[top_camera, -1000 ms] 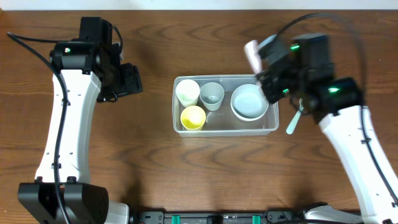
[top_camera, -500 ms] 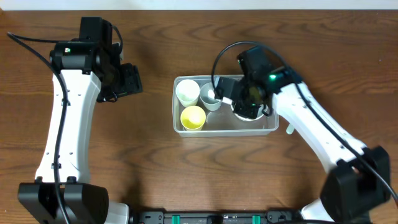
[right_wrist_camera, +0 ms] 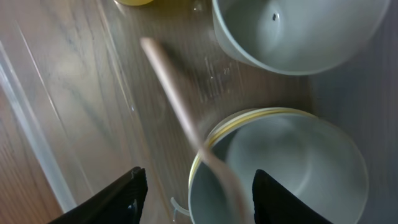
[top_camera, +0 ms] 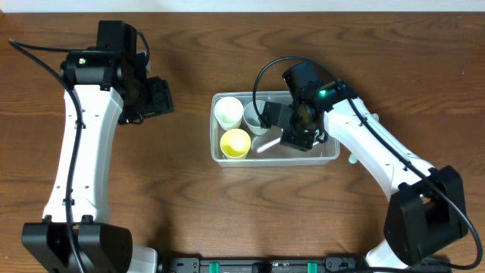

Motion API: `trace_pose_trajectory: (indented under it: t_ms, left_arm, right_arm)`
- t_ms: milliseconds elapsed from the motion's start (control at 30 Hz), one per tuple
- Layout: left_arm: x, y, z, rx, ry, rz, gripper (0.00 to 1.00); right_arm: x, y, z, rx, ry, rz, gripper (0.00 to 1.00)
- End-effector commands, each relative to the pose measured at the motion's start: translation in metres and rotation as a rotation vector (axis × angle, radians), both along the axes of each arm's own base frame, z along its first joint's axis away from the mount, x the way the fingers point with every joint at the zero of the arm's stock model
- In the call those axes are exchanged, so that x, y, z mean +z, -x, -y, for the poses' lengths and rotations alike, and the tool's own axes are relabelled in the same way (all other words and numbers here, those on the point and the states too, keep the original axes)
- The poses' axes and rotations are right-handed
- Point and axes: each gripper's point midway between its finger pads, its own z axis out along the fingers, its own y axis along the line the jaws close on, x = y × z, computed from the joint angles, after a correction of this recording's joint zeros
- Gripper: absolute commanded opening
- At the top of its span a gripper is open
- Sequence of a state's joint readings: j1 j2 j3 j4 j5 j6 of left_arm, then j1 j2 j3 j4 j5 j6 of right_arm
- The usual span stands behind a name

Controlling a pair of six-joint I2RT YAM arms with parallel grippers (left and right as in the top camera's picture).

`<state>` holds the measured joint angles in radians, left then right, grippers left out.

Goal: Pack container
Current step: 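Carry the white fork into the container and release it, then move the right gripper to the green spoon and grasp it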

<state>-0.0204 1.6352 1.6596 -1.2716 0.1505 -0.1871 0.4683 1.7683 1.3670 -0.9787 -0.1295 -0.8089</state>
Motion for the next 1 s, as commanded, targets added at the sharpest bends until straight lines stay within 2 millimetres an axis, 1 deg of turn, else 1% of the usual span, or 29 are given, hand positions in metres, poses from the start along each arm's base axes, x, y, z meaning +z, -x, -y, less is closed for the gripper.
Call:
trace_pose_trajectory:
  t_ms: [0, 67, 200, 267, 367, 400, 467, 533, 567, 600, 633, 700, 767, 833, 900, 967]
  left_arm:
    - [0.002, 0.001, -0.002, 0.010, -0.007, 0.007, 0.70]
    - [0.002, 0.001, -0.002, 0.010, -0.007, 0.007, 0.69]
    - [0.002, 0.001, -0.002, 0.010, -0.007, 0.007, 0.69]
    - [0.002, 0.001, -0.002, 0.010, -0.007, 0.007, 0.69]
    - [0.002, 0.001, -0.002, 0.010, -0.007, 0.006, 0.69]
    - [0.002, 0.001, -0.002, 0.010, -0.007, 0.006, 0.70]
    - [0.002, 0.001, -0.002, 0.010, -0.007, 0.006, 0.70]
    - [0.002, 0.001, -0.002, 0.010, -0.007, 0.006, 0.69]
    - [0.002, 0.001, -0.002, 0.010, -0.007, 0.005, 0.70]
    - [0.002, 0.002, -0.002, 0.010, -0.007, 0.003, 0.69]
    - [0.002, 0.002, -0.002, 0.010, -0.007, 0.002, 0.69]
    - [0.002, 0.002, -0.002, 0.010, -0.007, 0.000, 0.69]
    - [0.002, 0.003, -0.002, 0.010, -0.007, 0.000, 0.70]
    - [0.002, 0.003, -0.002, 0.010, -0.006, 0.000, 0.70]
    - [0.002, 0.003, -0.002, 0.010, -0.007, 0.000, 0.70]
    - [0.002, 0.003, -0.002, 0.010, -0.007, 0.000, 0.69]
  right_arm:
    - [0.003, 0.001, -0.004, -0.026, -0.010, -0.001, 0.48]
    - [0.006, -0.002, -0.006, -0.043, -0.020, 0.011, 0.43]
    - [0.019, -0.014, -0.011, -0.132, -0.071, 0.060, 0.44]
    - [0.028, -0.019, -0.010, -0.170, -0.088, 0.094, 0.45]
    - [0.052, -0.035, 0.003, -0.288, -0.094, 0.198, 0.46]
    - [0.063, -0.043, 0.010, -0.353, -0.099, 0.246, 0.48]
    - [0.087, -0.060, 0.029, -0.512, -0.111, 0.354, 0.48]
    - [0.119, -0.081, 0.066, -0.799, -0.138, 0.502, 0.49]
    - [0.133, -0.087, 0.086, -0.946, -0.166, 0.559, 0.50]
    - [0.147, -0.093, 0.109, -1.119, -0.230, 0.596, 0.52]
    - [0.152, -0.096, 0.124, -1.223, -0.284, 0.596, 0.55]
    - [0.151, -0.099, 0.153, -1.406, -0.373, 0.550, 0.53]
    - [0.135, -0.099, 0.180, -1.586, -0.439, 0.442, 0.49]
    - [0.110, -0.097, 0.201, -1.716, -0.457, 0.311, 0.49]
    - [0.080, -0.092, 0.216, -1.802, -0.429, 0.183, 0.57]
    - [0.049, -0.086, 0.224, -1.852, -0.370, 0.072, 0.66]
